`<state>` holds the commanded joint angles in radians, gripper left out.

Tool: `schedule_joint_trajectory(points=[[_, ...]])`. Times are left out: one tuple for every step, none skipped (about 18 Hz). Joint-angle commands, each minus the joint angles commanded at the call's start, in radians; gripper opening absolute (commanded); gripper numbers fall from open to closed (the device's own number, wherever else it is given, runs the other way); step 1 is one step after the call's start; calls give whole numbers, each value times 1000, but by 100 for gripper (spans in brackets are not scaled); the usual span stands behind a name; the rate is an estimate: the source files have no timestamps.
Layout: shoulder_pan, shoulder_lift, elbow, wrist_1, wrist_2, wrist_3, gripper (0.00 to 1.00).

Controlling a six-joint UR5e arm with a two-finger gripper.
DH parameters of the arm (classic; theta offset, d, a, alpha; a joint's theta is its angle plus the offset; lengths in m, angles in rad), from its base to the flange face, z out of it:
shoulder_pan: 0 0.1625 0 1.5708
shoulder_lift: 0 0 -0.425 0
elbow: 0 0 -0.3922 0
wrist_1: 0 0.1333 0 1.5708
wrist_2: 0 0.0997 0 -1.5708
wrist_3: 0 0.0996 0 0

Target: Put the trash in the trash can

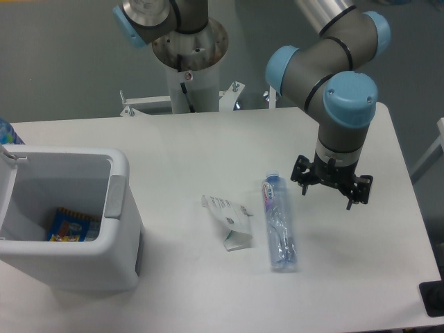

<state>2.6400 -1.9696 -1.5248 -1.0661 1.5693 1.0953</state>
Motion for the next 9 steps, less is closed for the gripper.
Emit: schedule_joint_trajectory(points=[[0,0,0,0,0,0,100],[0,0,0,0,0,2,100],[0,0,0,0,0,0,100],[0,2,0,0,0,0,100],[0,2,0,2,0,0,100],[0,0,0,0,0,-2,100],[0,0,0,0,0,-2,100],[0,0,0,-2,-2,-2,100],[-2,0,0,-2,-2,-5,100]])
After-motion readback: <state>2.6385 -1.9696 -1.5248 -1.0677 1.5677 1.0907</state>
